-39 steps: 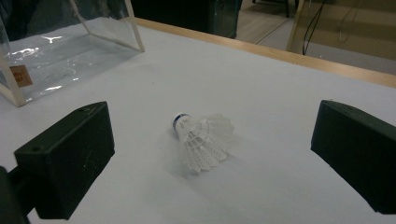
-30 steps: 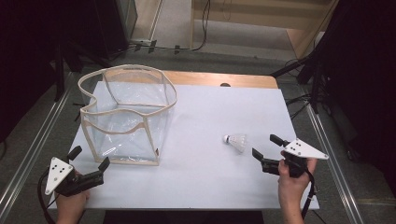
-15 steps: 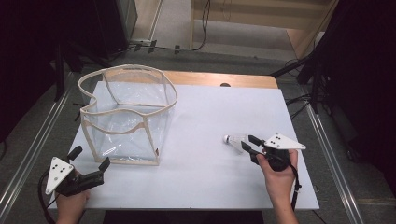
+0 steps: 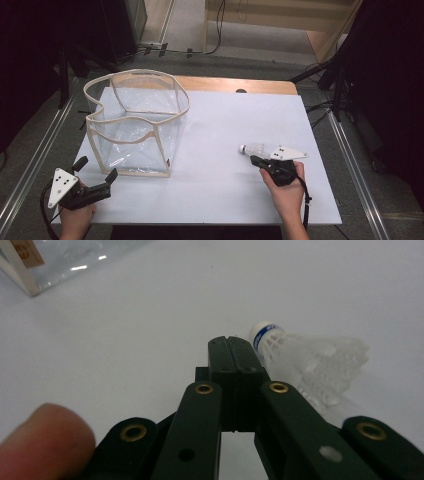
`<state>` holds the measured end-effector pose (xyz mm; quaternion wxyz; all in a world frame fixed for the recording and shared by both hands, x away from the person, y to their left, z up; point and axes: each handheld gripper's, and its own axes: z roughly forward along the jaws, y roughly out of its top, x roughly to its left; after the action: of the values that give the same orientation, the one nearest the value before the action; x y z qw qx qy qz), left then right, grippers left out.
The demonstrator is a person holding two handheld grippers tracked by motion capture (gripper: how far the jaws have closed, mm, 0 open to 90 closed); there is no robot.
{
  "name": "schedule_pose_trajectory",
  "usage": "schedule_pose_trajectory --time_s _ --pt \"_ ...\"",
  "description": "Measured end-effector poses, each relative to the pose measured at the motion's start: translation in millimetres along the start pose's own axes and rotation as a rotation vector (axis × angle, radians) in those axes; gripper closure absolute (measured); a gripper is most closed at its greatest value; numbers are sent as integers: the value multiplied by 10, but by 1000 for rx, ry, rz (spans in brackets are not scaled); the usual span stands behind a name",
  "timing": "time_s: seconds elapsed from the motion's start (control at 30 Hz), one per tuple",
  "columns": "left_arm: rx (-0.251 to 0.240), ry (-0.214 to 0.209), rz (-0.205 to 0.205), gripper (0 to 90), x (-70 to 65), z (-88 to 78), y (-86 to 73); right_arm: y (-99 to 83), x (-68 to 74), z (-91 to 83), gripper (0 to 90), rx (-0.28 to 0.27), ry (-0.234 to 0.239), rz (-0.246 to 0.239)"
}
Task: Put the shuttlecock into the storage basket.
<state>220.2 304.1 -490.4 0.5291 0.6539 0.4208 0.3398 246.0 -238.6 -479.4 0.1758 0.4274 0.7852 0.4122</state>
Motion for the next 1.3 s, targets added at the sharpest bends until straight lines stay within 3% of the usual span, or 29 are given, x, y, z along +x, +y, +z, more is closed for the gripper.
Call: schedule_pose_trajectory --time_s 0.23,0.5,0.93,1.3 --pt "4 1 5 0 -5 -1 0 -206 15 152 877 84 -19 41" --pt "3 1 7 0 -6 -1 0 -229 -130 241 878 98 -78 100" --pt "3 2 6 0 -7 0 0 87 -430 463 878 113 -133 92" --pt "1 2 4 0 -3 0 0 373 -670 658 878 152 -146 84"
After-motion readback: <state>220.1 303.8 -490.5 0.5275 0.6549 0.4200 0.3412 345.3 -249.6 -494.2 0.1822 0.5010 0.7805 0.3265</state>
